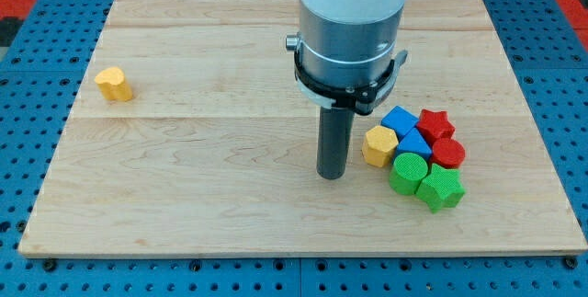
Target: Move blue triangle towards center left
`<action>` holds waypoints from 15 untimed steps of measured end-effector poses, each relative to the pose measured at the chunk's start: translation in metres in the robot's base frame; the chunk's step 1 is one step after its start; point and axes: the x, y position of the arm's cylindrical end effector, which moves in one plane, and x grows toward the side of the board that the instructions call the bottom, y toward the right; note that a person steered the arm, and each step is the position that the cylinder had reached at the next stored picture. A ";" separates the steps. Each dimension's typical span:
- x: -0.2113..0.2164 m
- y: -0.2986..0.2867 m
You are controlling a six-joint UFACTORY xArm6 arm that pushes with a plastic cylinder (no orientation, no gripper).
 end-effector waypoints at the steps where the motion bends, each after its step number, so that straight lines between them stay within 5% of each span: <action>1: 0.004 0.000; 9: 0.040 0.034; 11: 0.087 0.092; 12: 0.074 0.176; 15: 0.069 0.213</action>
